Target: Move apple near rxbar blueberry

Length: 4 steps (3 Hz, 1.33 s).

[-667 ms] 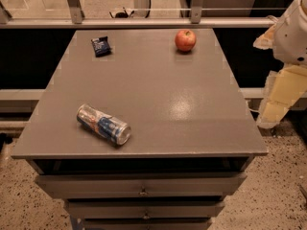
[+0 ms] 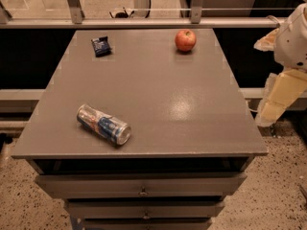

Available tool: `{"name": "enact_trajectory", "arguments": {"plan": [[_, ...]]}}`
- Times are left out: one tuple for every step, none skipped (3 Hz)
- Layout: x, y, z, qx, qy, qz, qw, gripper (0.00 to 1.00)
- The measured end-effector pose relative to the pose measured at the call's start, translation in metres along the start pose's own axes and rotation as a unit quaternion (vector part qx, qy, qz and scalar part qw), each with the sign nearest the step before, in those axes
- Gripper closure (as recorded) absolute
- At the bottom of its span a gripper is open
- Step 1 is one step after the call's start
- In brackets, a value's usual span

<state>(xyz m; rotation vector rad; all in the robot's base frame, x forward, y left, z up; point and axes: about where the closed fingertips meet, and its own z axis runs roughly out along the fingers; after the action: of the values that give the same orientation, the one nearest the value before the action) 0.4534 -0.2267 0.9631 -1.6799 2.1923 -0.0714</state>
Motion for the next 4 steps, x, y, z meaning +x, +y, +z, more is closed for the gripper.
{"name": "enact_trajectory", "arguments": {"plan": [[0.016, -0.056, 0.038, 0.034, -0.067, 0.028, 0.9968, 0.0], [0.019, -0.102, 0.069, 0.052, -0.118, 0.045, 0.9906, 0.0], [-0.004, -0.146, 0.105, 0.061, -0.173, 0.05, 0.9818, 0.0], [-0.03, -0.18, 0.13, 0.072, -0.217, 0.055, 0.972, 0.0]]}}
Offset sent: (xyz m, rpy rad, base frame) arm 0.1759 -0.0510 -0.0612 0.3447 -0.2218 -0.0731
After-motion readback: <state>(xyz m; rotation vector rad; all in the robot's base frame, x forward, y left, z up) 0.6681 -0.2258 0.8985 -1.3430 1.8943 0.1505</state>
